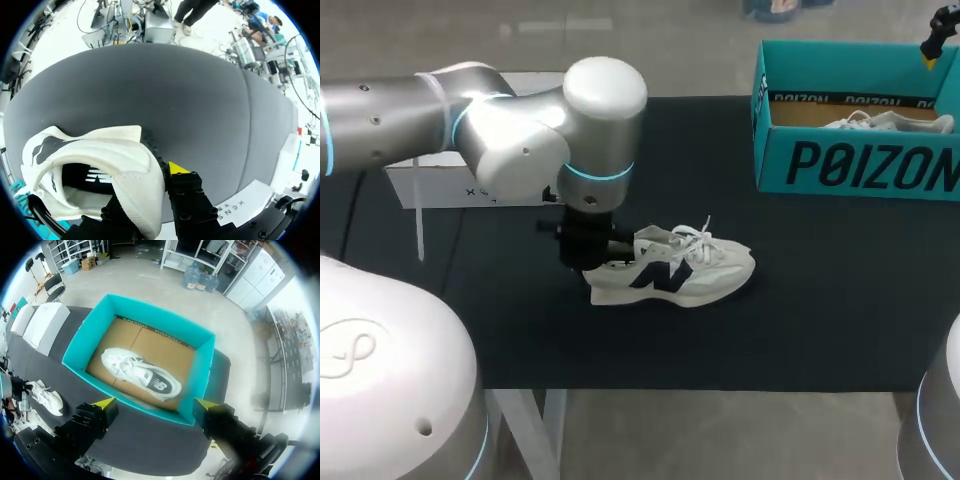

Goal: Take the shoe out of the shoebox, open the shoe tongue, remove and reinsert the insole, then place the shoe into the shoebox

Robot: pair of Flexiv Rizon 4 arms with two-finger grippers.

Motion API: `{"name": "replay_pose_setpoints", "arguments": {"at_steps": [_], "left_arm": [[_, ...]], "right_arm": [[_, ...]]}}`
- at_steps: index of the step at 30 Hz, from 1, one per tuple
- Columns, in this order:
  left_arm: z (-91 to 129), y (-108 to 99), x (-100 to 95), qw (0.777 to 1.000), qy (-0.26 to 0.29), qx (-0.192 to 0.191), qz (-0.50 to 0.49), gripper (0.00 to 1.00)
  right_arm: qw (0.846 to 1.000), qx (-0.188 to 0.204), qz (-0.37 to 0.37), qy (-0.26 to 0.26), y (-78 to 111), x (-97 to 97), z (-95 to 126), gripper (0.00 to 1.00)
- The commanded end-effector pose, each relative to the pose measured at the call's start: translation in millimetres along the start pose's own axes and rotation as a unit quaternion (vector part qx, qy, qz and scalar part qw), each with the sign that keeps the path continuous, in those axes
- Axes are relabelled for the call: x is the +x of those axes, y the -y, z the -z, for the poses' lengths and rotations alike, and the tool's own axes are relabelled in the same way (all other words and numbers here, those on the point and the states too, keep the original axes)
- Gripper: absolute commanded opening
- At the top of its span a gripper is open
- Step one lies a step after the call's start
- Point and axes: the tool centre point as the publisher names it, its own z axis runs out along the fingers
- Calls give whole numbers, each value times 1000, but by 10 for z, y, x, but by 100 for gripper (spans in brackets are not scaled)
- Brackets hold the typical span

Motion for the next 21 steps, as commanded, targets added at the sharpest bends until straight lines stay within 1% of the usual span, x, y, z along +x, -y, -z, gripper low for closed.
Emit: {"name": "replay_pose_setpoints", "arguments": {"at_steps": [1, 3, 4, 5, 6, 7, 10, 14, 17, 21], "left_arm": [[-56, -29, -69, 1000, 0, -2, -4, 20], [-29, -20, -65, 1000, 0, -10, -3, 48], [-17, -20, -62, 1000, 4, -10, -7, 65], [4, -18, -53, 1000, 6, -16, -5, 85], [23, -20, -43, 1000, 5, -15, -5, 96], [45, -22, -35, 1000, 9, -16, -4, 100], [165, -36, -6, 999, 16, -29, 4, 100], [401, -91, -10, 998, 25, -49, 2, 100], [540, -144, -18, 998, 33, -46, 2, 100], [690, -208, -12, 998, 41, -54, 19, 100]], "right_arm": [[1000, 0, 0, 0, 1, 3, 1, 100], [1000, 0, 0, 0, 1, 3, 1, 100], [1000, 0, 0, 0, 1, 3, 1, 100], [1000, 0, 0, 0, 1, 3, 1, 100], [1000, 0, 0, 0, 1, 3, 1, 100], [1000, 0, 0, 0, 1, 3, 1, 100], [1000, 0, 0, 0, 1, 3, 1, 100], [1000, 0, 0, 0, 1, 3, 1, 100], [1000, 0, 0, 0, 1, 3, 1, 100], [1000, 0, 0, 0, 1, 3, 1, 100]]}}
